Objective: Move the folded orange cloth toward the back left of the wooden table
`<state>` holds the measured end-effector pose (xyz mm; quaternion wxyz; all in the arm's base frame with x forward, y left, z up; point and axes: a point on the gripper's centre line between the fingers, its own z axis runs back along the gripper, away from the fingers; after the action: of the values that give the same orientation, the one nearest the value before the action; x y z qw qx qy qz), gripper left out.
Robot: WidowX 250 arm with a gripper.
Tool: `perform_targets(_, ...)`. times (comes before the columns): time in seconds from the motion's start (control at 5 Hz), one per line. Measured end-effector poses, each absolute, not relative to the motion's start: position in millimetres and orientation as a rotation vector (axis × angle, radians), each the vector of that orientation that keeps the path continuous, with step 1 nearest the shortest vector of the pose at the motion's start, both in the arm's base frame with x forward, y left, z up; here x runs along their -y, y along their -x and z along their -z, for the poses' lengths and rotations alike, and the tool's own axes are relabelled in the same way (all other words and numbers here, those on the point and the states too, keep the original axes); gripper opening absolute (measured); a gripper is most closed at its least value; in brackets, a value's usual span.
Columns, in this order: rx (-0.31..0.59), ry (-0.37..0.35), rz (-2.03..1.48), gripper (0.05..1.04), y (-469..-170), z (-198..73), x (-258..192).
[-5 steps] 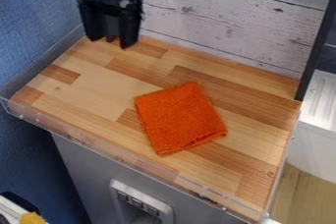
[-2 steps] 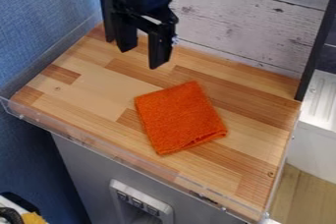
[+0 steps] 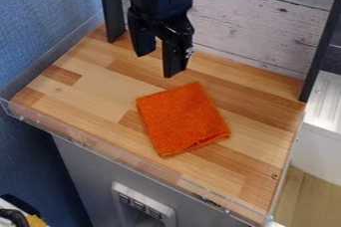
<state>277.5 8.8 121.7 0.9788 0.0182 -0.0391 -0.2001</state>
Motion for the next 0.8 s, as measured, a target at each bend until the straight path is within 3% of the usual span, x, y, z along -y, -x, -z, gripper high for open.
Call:
perform_targets(0.4, 0.076, 0.002, 0.478, 0.997, -283, -123, 4)
perform_targets(0.6, 0.050, 0.030, 0.507, 0.948, -284, -118, 15)
perform_targets(0.8, 0.014, 0.054, 0.515, 0.664, -286, -106, 21)
